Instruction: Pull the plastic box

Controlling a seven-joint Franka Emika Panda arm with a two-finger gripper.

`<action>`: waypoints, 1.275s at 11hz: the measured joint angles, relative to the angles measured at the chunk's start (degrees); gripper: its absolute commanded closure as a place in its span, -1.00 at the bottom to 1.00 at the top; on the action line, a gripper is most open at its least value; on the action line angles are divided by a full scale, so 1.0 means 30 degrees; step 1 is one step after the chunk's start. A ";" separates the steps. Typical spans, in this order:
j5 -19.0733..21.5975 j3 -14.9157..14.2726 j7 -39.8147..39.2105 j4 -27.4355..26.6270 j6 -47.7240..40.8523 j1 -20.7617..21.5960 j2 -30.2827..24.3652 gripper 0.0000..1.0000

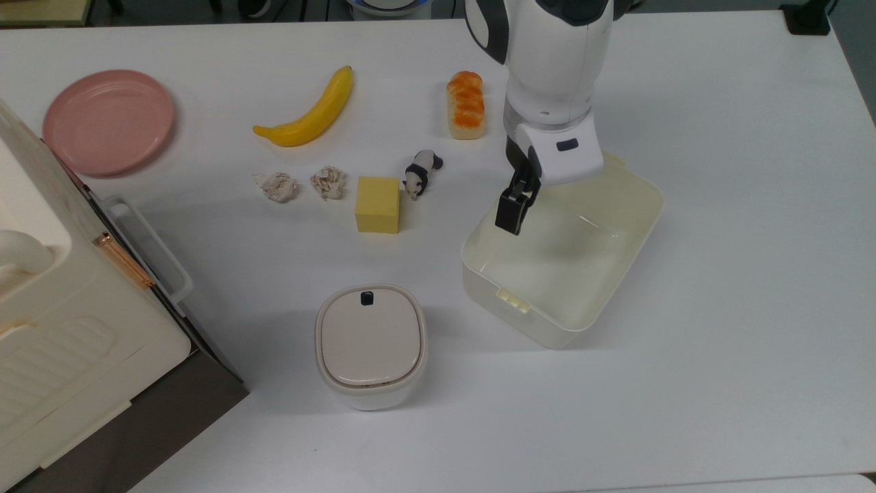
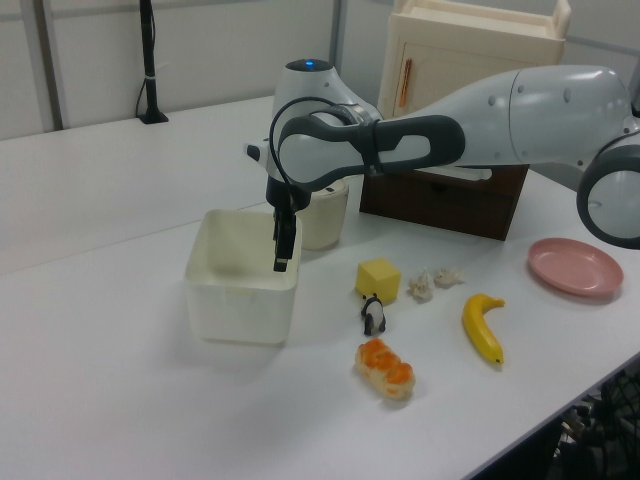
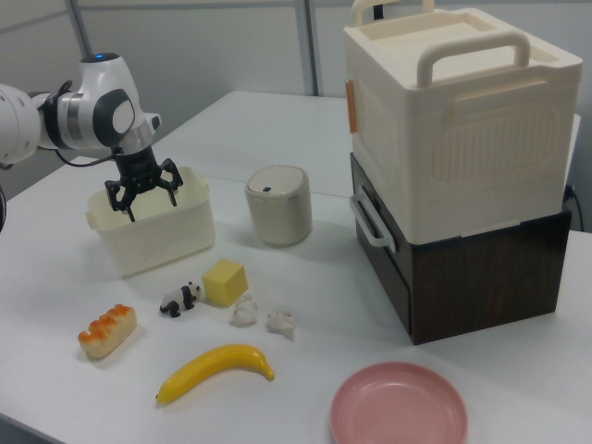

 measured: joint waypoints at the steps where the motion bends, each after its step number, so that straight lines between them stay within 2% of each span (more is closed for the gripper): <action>1: 0.0000 -0.0011 0.0000 -0.0030 0.0000 -0.0024 0.0062 -1.00; 8: -0.0008 -0.0085 0.0948 -0.0696 -0.0083 -0.0150 0.0128 -1.00; 12: -0.0435 -0.0117 0.1048 -0.2335 -0.0154 -0.0227 -0.1119 -1.00; 14: -0.0573 -0.0431 0.1057 -0.2818 -0.0411 -0.0239 -0.1591 -1.00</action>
